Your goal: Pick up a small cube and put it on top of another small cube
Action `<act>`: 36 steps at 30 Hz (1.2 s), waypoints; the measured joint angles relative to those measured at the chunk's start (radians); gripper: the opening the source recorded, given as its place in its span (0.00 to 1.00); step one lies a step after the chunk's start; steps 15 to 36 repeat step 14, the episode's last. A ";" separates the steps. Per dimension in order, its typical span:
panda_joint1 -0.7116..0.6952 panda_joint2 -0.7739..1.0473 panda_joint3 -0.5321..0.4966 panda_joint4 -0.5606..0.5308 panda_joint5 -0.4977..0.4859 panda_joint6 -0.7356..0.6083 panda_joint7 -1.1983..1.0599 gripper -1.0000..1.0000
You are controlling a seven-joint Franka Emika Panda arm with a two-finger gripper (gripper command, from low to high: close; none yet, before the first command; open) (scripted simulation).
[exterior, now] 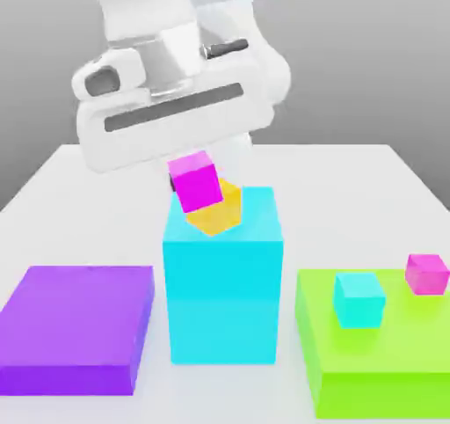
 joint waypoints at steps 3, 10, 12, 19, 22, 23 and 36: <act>-0.037 -0.110 0.059 -0.030 -0.077 -0.047 0.074 0.00; -0.042 -0.160 0.126 -0.211 -0.103 0.039 0.136 0.00; -0.043 -0.151 0.127 -0.233 -0.103 0.069 0.136 1.00; -0.043 -0.151 0.127 -0.233 -0.103 0.069 0.136 1.00; -0.043 -0.151 0.127 -0.233 -0.103 0.069 0.136 1.00; -0.043 -0.151 0.127 -0.233 -0.103 0.069 0.136 1.00; -0.043 -0.151 0.127 -0.233 -0.103 0.069 0.136 1.00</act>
